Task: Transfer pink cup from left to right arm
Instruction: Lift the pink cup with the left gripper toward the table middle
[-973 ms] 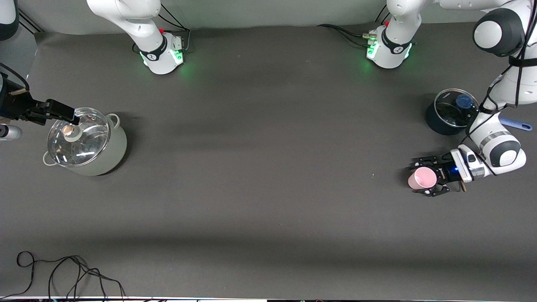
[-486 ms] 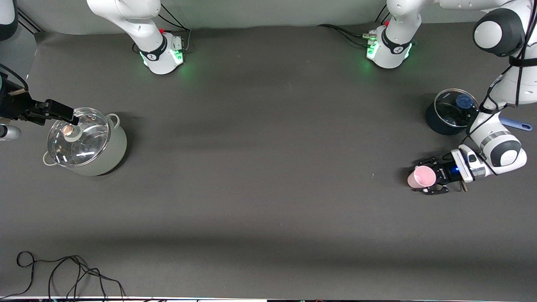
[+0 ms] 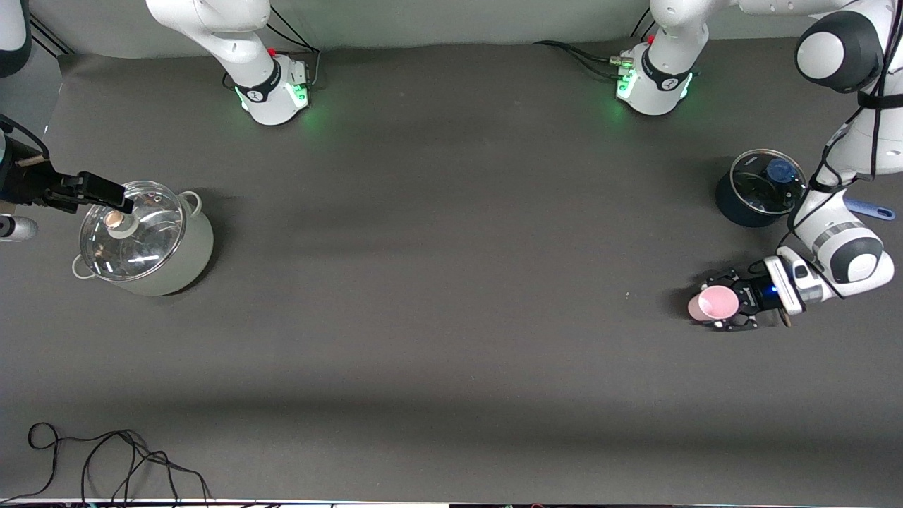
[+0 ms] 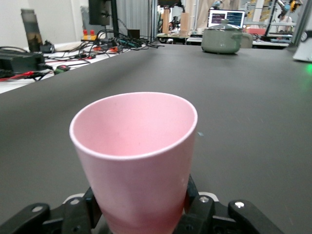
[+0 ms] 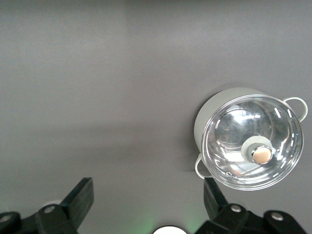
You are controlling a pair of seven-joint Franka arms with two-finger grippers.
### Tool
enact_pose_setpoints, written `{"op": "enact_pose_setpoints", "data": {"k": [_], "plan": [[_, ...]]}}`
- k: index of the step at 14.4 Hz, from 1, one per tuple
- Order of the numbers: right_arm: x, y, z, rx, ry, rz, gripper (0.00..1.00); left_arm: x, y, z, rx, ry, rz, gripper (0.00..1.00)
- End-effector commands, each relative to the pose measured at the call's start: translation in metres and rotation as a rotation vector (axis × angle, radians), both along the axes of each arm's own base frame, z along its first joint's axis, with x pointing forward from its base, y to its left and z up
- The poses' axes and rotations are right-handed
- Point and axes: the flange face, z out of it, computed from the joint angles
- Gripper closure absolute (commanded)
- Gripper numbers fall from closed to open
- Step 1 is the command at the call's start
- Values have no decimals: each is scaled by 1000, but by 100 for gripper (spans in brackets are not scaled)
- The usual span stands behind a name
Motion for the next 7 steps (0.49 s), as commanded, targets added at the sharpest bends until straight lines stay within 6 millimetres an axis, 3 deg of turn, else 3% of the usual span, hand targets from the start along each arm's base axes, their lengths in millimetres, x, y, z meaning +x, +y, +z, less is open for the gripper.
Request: {"op": "enact_pose_setpoints", "data": {"k": [1, 4, 7], "plan": [[8, -3, 0, 21, 3, 10, 0, 27, -35, 61, 48, 97, 24, 59], [8, -3, -1, 19, 5, 10, 0, 41, -91, 108, 68, 168, 57, 60], [8, -2, -2, 20, 6, 16, 0, 44, -156, 135, 38, 180, 56, 60]]}}
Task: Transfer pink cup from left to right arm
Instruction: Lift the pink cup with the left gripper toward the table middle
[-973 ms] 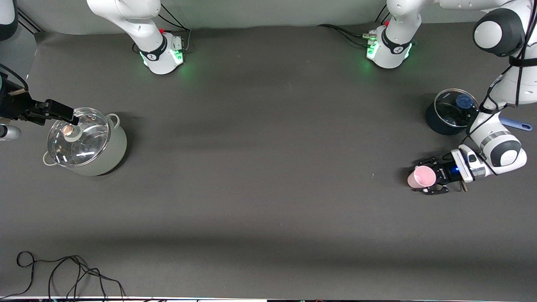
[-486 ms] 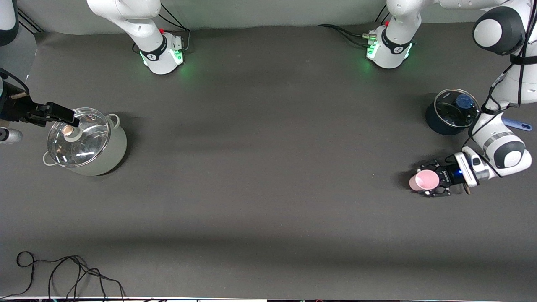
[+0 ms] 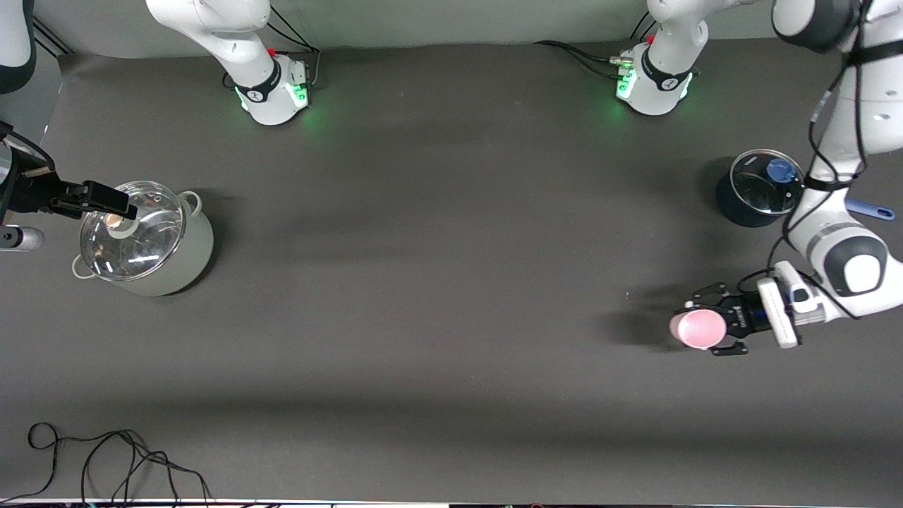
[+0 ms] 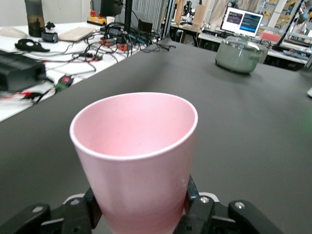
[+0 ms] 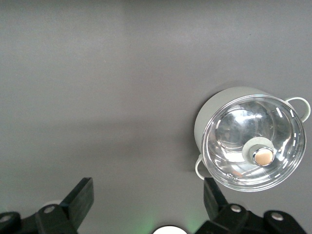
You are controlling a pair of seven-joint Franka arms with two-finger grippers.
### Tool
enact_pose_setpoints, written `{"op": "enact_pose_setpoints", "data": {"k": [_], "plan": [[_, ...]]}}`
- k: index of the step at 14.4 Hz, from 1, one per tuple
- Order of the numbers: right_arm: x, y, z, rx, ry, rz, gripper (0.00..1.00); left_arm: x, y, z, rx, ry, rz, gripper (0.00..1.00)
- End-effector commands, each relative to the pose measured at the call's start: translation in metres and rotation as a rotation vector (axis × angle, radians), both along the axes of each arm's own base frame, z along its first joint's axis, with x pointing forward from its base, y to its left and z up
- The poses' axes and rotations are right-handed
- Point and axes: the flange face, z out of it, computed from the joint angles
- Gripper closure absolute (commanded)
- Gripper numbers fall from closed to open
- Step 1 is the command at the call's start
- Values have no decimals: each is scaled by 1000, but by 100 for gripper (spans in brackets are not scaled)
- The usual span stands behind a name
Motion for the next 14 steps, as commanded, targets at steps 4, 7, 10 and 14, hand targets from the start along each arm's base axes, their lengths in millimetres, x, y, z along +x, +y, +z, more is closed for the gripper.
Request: {"op": "enact_pose_setpoints", "data": {"k": [4, 7, 10, 14], "plan": [[5, 0, -6, 18, 17, 16, 0, -4, -122, 44, 2, 84, 37, 61], [7, 0, -10, 17, 28, -12, 0, -6, -168, 83, 4, 78, 12, 59], [2, 6, -8, 8, 67, -76, 0, -15, -219, 120, 7, 81, -21, 57], [0, 46, 3, -36, 63, -302, 0, -36, -292, 162, 63, -10, -49, 57]]}}
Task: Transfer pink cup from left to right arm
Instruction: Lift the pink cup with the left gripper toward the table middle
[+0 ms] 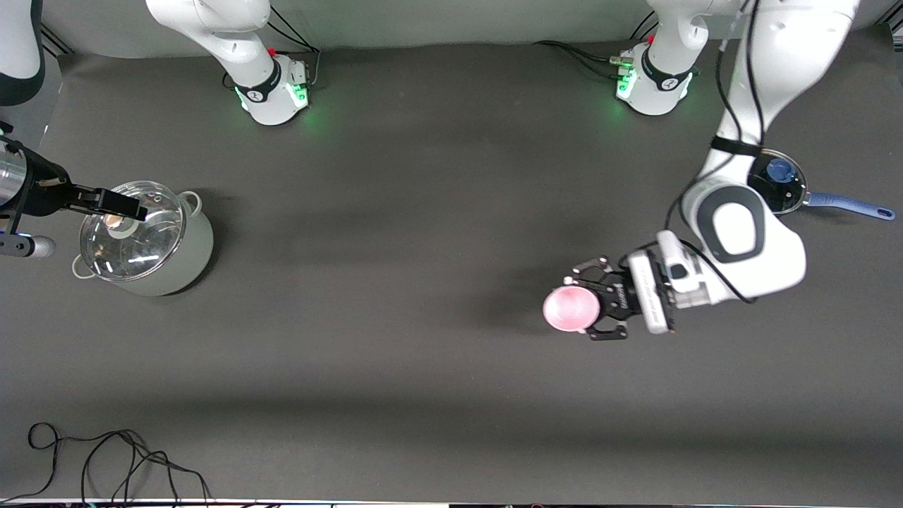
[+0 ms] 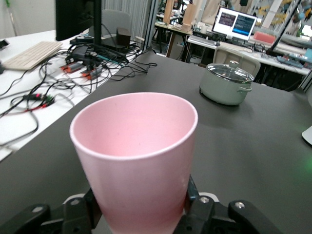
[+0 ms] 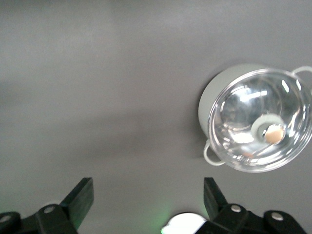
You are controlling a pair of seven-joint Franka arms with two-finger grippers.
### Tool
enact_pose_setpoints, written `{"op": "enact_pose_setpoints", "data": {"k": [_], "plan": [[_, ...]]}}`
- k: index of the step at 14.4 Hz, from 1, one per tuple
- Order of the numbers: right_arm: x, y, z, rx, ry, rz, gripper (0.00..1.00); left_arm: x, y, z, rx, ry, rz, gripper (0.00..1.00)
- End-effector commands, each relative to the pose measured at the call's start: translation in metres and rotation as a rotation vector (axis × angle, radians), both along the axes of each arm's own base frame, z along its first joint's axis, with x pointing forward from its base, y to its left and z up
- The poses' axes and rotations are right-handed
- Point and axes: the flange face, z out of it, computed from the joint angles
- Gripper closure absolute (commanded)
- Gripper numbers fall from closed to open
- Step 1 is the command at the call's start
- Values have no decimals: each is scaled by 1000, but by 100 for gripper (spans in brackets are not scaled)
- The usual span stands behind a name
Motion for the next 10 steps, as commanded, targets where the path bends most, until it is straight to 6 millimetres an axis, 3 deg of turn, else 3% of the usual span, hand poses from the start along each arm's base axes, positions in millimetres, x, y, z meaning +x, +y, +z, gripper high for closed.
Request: {"op": "enact_pose_setpoints", "data": {"k": [1, 5, 10], "plan": [[-3, 45, 17, -28, -5, -163, 0, -27, -45, 27, 14, -33, -29, 57], [-12, 131, 27, 6, 30, -429, 0, -68, -125, 62, 56, -117, -47, 58], [-14, 224, 32, -21, 45, -616, 0, -98, -172, 77, 70, -165, -57, 58]]}}
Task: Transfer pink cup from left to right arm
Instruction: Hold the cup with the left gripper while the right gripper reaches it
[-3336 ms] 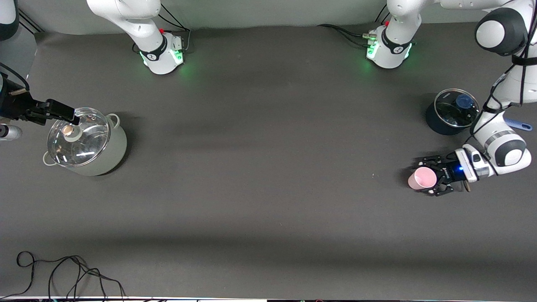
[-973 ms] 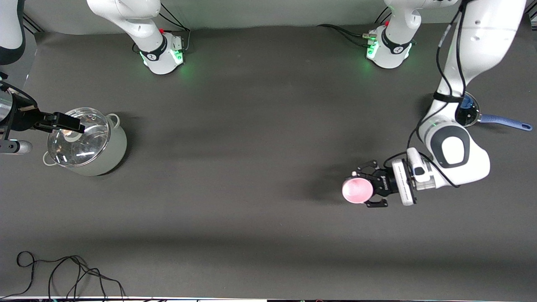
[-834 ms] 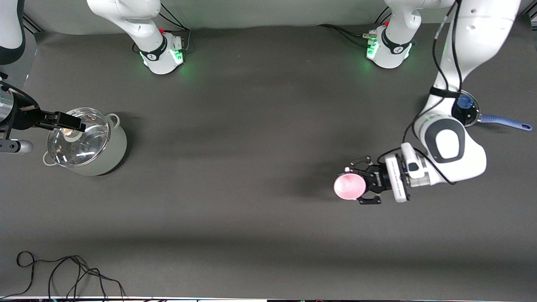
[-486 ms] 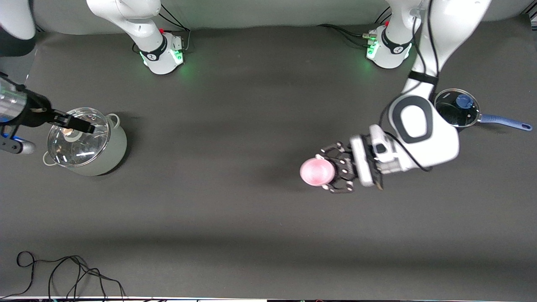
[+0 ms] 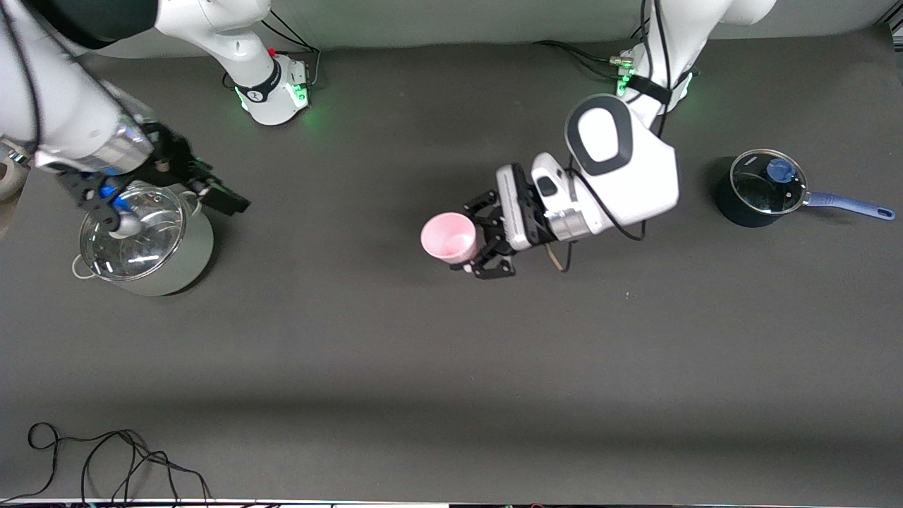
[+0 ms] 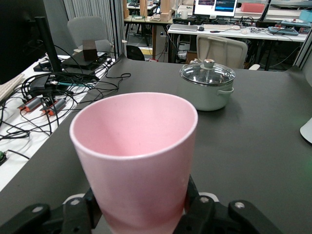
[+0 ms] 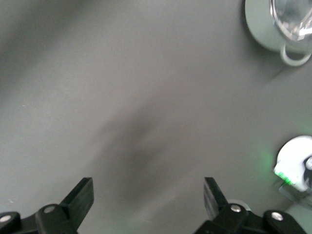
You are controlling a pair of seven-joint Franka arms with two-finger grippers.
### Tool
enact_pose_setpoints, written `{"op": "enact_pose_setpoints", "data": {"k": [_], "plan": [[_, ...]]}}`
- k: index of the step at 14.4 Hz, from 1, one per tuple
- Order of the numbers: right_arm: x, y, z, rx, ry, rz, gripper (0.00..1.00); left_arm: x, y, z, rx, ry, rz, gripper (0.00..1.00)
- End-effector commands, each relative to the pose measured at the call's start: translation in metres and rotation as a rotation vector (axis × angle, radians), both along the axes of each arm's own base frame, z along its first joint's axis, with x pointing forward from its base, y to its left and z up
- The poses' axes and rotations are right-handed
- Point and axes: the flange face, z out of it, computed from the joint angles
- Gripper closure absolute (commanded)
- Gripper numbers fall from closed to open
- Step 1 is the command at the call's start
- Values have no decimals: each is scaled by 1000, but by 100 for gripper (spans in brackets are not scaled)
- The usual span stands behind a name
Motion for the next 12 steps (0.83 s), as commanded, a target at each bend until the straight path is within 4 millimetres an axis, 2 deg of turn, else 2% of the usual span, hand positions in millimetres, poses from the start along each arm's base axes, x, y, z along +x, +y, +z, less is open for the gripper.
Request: {"op": "enact_pose_setpoints", "data": {"k": [1, 4, 8, 12], "plan": [[5, 50, 0, -3, 37, -140, 0, -18, -10, 10, 1, -14, 27, 58], [8, 95, -4, 11, 85, -331, 0, -25, -19, 11, 5, -22, 39, 58], [5, 151, -6, 46, 65, -411, 0, -25, -20, 12, 1, -11, 44, 57], [-22, 207, -13, 56, 45, -343, 0, -23, -21, 18, -7, -12, 48, 57]]}}
